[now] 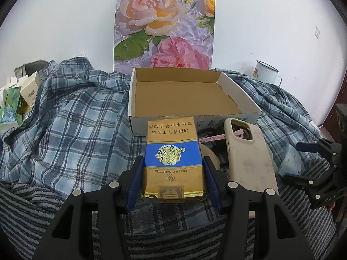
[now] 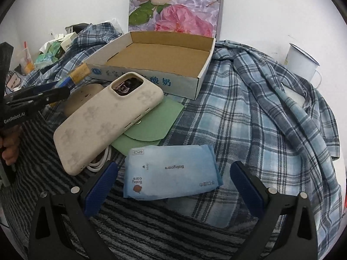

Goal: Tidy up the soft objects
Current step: 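Close the right gripper on the blue Babycare wipes packet while the left holds the pack, then lift the cigarette pack and wipes packet with both grippers toward the box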

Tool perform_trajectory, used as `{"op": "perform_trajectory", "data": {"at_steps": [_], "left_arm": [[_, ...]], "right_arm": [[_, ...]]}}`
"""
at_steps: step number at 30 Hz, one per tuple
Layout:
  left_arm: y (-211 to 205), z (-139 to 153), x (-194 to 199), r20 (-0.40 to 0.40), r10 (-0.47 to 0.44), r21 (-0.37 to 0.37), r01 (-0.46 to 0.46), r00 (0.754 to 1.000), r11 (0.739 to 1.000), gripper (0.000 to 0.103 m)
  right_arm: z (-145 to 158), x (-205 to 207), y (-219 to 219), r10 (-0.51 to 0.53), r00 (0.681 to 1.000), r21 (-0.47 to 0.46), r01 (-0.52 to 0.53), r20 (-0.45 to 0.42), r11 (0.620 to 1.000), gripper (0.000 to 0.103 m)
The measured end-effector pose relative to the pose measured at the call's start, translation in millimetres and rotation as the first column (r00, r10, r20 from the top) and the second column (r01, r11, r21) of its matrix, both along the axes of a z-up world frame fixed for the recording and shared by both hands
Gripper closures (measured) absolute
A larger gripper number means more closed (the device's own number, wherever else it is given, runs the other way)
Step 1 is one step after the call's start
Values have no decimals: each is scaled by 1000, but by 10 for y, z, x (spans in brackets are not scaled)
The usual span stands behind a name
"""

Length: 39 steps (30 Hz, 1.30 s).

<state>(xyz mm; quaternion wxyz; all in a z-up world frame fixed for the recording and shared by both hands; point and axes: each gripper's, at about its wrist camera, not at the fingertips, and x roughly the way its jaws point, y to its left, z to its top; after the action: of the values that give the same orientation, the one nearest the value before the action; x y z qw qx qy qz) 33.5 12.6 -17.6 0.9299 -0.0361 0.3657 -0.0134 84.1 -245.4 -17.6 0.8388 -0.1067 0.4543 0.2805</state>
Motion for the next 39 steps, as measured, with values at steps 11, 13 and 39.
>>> {"op": "perform_trajectory", "data": {"at_steps": [11, 13, 39], "left_arm": [[-51, 71, -107, 78, 40, 70, -45, 996, 997, 50], [-67, 105, -145, 106, 36, 75, -44, 994, 996, 50], [-397, 300, -522, 322, -45, 229, -32, 946, 973, 48]], "right_arm": [[115, -125, 10, -2, 995, -5, 3, 101, 1000, 26], [182, -168, -21, -11, 990, 14, 9, 140, 1000, 26], [437, -403, -222, -82, 948, 130, 43, 306, 991, 26]]}}
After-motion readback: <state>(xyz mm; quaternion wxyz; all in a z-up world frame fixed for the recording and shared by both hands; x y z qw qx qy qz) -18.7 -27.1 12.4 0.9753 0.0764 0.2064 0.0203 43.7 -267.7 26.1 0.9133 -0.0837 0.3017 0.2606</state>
